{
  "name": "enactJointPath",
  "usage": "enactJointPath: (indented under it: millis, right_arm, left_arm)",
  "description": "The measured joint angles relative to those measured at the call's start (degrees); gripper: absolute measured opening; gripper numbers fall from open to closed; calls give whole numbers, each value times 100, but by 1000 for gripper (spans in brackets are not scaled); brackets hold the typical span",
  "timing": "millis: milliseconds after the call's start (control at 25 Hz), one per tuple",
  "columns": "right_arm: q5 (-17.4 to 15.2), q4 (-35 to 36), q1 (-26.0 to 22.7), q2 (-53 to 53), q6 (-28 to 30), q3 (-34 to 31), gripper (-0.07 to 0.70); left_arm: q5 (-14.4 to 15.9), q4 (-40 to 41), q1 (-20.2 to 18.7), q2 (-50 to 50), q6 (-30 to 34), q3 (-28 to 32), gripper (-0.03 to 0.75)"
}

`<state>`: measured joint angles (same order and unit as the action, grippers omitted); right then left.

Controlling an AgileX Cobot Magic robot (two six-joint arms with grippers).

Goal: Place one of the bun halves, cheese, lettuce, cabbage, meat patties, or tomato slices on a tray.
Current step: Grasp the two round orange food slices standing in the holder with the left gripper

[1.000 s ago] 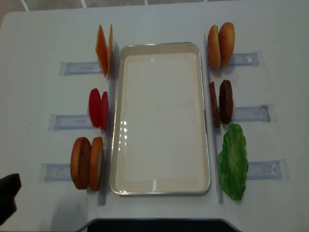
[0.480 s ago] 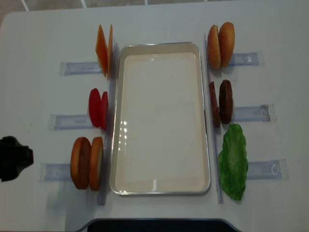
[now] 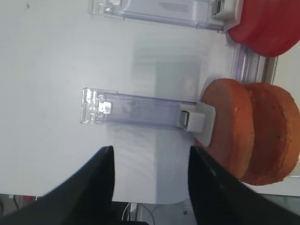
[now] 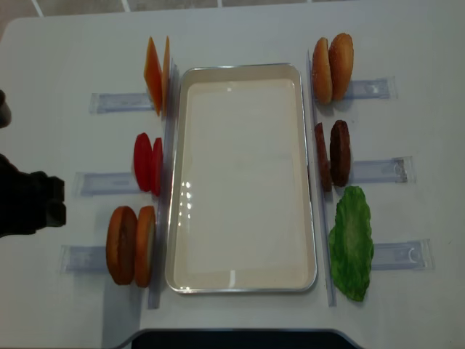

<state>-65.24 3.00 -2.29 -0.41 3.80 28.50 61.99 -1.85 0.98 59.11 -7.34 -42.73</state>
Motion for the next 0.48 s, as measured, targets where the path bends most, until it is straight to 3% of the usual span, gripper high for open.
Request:
enactJointPath:
  millis: [480]
  right_arm:
    - [0,0,0,0,0,0,470]
  left_arm:
    - [126,-47,-18,210,23,-57,391]
